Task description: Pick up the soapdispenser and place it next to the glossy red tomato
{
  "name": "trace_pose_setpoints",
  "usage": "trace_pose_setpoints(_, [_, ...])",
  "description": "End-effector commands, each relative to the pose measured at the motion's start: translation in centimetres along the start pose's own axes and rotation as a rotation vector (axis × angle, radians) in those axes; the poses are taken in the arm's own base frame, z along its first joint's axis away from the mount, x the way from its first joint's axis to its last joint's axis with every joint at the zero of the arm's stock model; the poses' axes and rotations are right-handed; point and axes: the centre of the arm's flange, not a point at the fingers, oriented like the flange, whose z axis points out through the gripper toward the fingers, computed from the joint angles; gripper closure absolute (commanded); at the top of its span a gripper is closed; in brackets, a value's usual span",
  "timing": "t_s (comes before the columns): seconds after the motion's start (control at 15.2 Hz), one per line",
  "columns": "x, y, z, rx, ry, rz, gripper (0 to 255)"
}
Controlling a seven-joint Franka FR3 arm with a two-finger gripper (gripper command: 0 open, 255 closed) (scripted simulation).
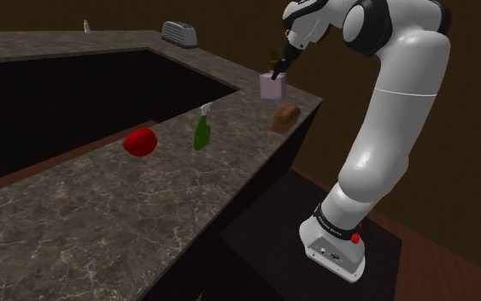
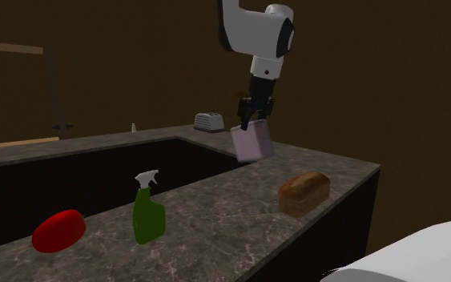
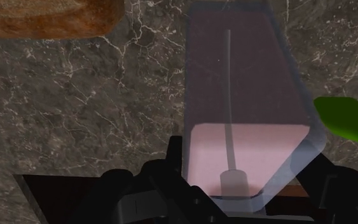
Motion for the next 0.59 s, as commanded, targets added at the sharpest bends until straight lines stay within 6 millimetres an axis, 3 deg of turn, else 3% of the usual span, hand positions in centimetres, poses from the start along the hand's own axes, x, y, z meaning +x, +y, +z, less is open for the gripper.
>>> trace_pose_setpoints(0.0, [0.3,-0.1,-1.0,0.000,0.000,0.000,255])
trace_pose_setpoints(0.26, [0.7,-0.1,-2.9,0.000,0.000,0.000,255])
trace_pose_setpoints(0.53, [2.6,-5.0,-2.3,0.000,0.000,0.000,255])
